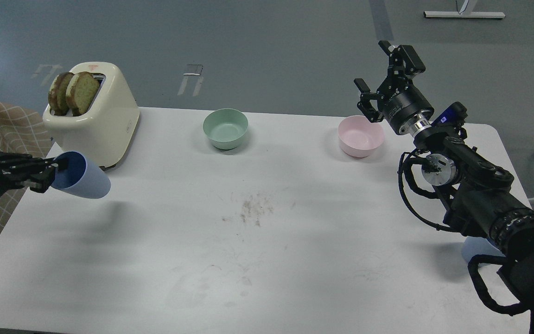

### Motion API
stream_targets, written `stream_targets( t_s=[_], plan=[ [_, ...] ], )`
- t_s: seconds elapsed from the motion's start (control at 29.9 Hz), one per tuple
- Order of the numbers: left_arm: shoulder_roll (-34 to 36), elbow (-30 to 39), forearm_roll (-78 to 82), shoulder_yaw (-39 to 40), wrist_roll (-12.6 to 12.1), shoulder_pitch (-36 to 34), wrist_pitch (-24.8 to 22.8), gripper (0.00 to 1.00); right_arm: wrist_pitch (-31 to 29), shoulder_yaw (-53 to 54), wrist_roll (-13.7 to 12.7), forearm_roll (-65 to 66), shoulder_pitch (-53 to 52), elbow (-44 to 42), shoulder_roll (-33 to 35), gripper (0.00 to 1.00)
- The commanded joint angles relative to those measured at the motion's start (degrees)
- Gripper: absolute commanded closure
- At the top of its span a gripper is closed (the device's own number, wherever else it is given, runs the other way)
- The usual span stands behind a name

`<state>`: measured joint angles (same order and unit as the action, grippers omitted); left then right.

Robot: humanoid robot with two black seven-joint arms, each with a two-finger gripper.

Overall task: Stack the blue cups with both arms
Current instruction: 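Reach the left gripper down and grasp the blue cup near the toaster, then carry the blue cup with the left gripper to the table center and set it down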

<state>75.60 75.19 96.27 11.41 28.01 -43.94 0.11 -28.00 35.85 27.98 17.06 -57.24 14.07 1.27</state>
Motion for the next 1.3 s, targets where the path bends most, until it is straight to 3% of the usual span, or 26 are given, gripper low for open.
stream_targets(
  t_s=[0.0,0.23,0.64,0.9,1.1,1.27],
  plan=[
    [-0.9,2.9,1.2,-0.2,0.0,-7.5,-2.2,1.00,0.0,-0.8,0.0,0.1,-3.3,0.0,0.9,0.00],
    [-17.5,3.3,7.7,-0.3,0.0,-14.8,-8.1,1.00,0.0,-8.9,0.0,0.0,-13.1,-0.4,1.6,0.00],
    [-40.6,-2.1,17.7,-0.6,0.0,-14.9,-16.3,1.00,0.0,-17.9,0.0,-0.1,-24.0,-0.6,1.1,0.00],
    [-48.6,-3.6,28.7,-0.6,0.0,-16.1,-20.2,1.00,0.0,-18.8,0.0,-0.1,-25.2,-0.6,1.0,0.00],
    [-50.5,-3.7,28.7,-0.7,0.0,-17.6,-24.8,1.00,0.0,-18.8,0.0,-0.1,-25.4,-0.6,0.9,0.00],
    [-52.0,-3.8,28.7,-0.8,0.0,-18.0,-25.9,1.00,0.0,-18.8,0.0,-0.3,-25.3,-0.7,0.4,0.00]
  ],
)
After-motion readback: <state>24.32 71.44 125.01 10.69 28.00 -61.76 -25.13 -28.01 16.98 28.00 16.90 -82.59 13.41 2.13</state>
